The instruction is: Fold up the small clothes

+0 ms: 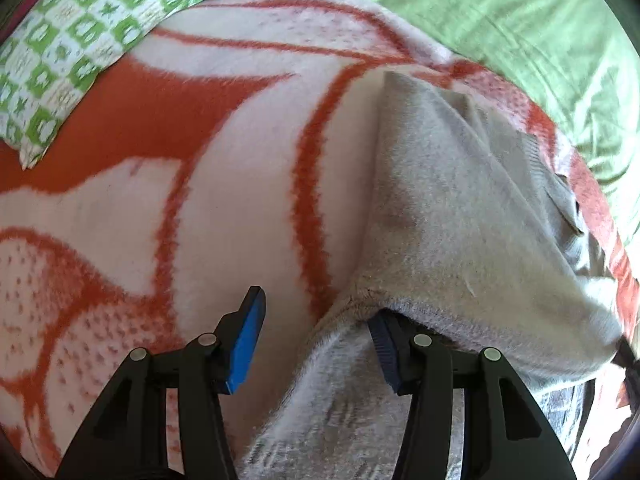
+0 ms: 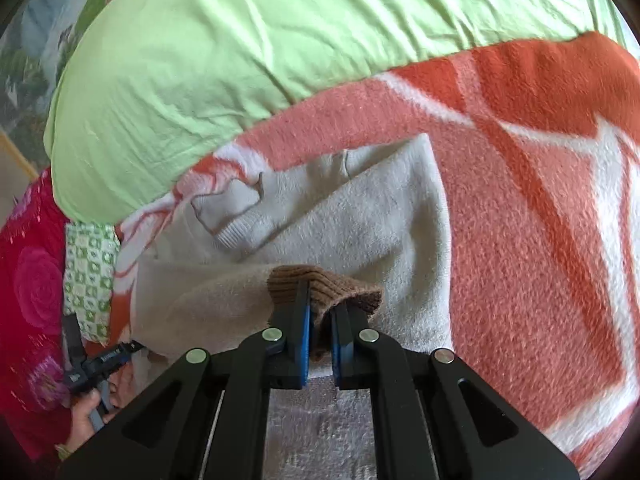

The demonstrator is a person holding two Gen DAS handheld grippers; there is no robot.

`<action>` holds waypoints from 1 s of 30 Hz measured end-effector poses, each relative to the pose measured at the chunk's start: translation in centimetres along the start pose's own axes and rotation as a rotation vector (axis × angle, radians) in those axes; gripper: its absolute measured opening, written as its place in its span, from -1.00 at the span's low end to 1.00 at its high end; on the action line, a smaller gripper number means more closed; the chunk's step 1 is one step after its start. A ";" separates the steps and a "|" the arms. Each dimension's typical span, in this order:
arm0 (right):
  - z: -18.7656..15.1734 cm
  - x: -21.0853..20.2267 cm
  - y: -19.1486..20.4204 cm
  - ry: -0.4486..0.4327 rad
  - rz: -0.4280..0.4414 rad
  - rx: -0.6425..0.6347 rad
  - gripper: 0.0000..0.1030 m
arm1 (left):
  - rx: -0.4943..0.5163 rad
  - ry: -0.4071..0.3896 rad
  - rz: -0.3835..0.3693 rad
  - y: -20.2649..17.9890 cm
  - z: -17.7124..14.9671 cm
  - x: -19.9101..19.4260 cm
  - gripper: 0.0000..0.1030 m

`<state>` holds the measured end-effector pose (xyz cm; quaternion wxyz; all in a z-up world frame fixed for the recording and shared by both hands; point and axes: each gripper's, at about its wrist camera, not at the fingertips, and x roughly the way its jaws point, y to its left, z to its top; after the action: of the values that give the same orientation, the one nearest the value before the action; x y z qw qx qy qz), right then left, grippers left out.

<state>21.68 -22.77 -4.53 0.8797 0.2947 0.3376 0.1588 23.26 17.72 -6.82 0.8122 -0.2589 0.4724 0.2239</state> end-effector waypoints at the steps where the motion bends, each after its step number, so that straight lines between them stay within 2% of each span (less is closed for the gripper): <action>1: -0.2 0.6 0.1 0.015 -0.014 -0.015 -0.83 | -0.034 0.008 -0.020 0.6 0.1 0.1 0.01; 4: -0.7 1.1 1.2 0.023 -0.039 -0.052 -0.83 | -0.088 0.023 -0.058 1.6 0.2 0.3 0.03; 6: -1.0 1.4 1.1 0.029 -0.069 -0.059 -0.83 | -0.067 0.024 -0.051 1.4 0.2 0.3 0.04; 11: -2.4 4.0 -1.4 0.153 -0.136 -0.020 -0.76 | -0.013 0.041 -0.031 0.8 -0.5 0.5 0.05; 14: -2.2 3.3 -1.4 0.148 -0.141 -0.015 -0.61 | 0.017 0.052 -0.045 1.2 -1.0 -0.1 0.02; 16: -2.1 2.4 -1.3 0.134 -0.152 -0.016 -0.55 | 0.043 0.073 -0.080 1.8 -1.5 -1.0 0.02; 20: -1.1 0.0 -1.1 0.074 -0.144 -0.001 -0.27 | 0.072 0.072 -0.134 2.6 -2.0 -3.1 0.02; 22: 0.1 -0.5 -1.0 0.049 -0.119 0.001 -0.26 | 0.083 0.054 -0.156 2.5 -1.8 -4.2 0.02; 24: 1.3 0.0 -0.5 0.051 -0.100 -0.007 -0.26 | 0.104 0.029 -0.181 1.6 -0.9 -5.3 0.03; 27: 3.9 1.7 1.2 0.039 -0.077 -0.101 -0.25 | 0.193 0.004 -0.211 -1.6 2.0 -5.5 0.15; 28: 4.9 2.4 1.7 0.035 -0.071 -0.136 -0.18 | 0.242 0.004 -0.225 -3.1 3.2 -5.1 0.29; 29: 5.6 3.1 2.3 0.036 -0.067 -0.159 -0.03 | 0.279 0.003 -0.234 -4.4 4.2 -4.7 0.37; 30: 6.5 3.7 2.6 0.038 -0.061 -0.183 0.05 | 0.323 -0.002 -0.230 -5.8 5.2 -4.2 0.37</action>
<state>28.65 -21.63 -0.86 0.9008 0.1999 0.3471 0.1678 28.28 16.09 0.31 0.8639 -0.1772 0.4687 0.0512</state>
